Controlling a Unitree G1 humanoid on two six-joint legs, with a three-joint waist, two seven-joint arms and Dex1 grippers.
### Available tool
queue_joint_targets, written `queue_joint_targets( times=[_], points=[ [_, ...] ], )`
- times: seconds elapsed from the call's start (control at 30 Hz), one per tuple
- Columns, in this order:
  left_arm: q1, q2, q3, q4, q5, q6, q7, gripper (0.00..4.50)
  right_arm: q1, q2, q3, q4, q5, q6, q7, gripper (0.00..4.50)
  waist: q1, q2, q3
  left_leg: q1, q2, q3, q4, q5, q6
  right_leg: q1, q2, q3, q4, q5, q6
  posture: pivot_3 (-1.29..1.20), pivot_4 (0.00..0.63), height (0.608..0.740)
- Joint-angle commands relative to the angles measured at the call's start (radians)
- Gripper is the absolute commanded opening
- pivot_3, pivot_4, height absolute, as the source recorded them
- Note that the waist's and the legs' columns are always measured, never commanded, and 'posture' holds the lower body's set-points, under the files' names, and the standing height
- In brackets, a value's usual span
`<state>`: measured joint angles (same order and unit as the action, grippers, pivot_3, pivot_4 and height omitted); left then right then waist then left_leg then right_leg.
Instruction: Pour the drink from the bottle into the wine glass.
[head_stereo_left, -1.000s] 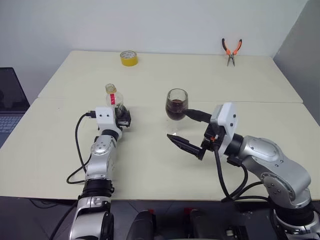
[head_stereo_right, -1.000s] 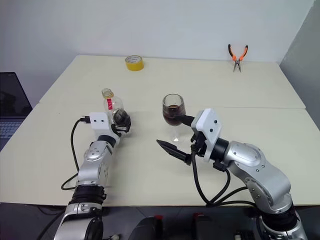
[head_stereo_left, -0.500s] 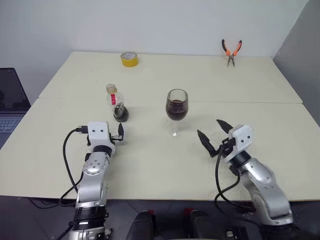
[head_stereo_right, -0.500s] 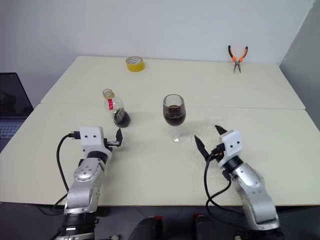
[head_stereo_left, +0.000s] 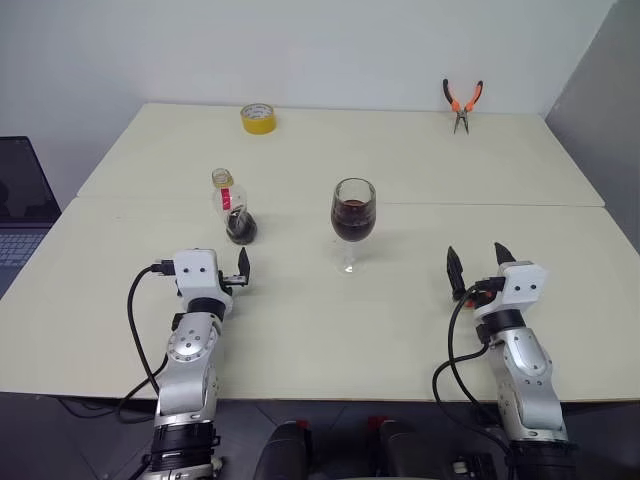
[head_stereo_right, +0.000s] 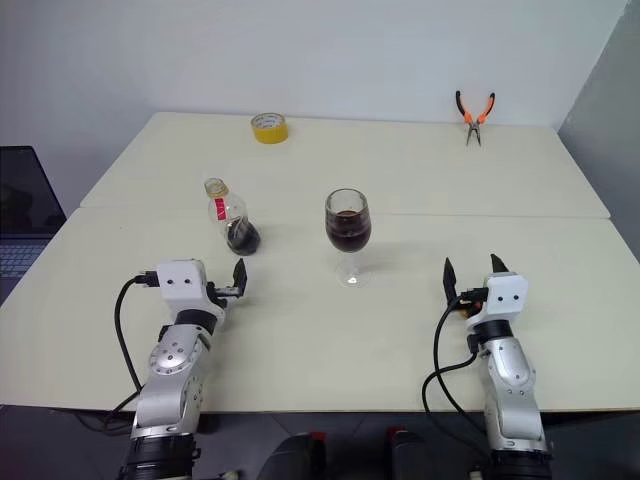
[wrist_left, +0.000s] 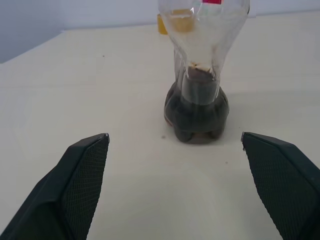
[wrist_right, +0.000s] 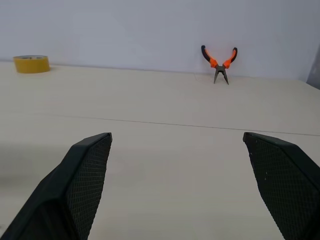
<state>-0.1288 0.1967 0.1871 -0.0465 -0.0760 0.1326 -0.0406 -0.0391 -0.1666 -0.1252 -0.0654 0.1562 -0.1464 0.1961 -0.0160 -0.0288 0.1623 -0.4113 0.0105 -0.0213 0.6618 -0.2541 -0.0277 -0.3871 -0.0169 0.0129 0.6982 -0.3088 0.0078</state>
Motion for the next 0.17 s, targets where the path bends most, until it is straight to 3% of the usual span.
queue_joint_targets(
  times=[0.03,0.17],
  points=[
    [-0.017,0.019,0.017,-0.012,-0.006,-0.033,-0.014,4.48,-0.018,-0.007,-0.02,-0.02,0.036,-0.006,0.017,4.5,0.0,0.0,0.0,0.0,0.0,0.0,0.0,0.0,0.0,0.0,0.0,0.0,0.0,0.0,0.0,0.0,0.15,0.74],
    [-0.026,0.025,0.025,0.002,-0.002,-0.053,-0.019,4.48,-0.011,-0.007,-0.018,-0.029,0.043,0.002,0.028,4.5,0.0,0.0,0.0,0.0,0.0,0.0,0.0,0.0,0.0,0.0,0.0,0.0,0.0,0.0,0.0,0.0,0.15,0.74]
  ],
)
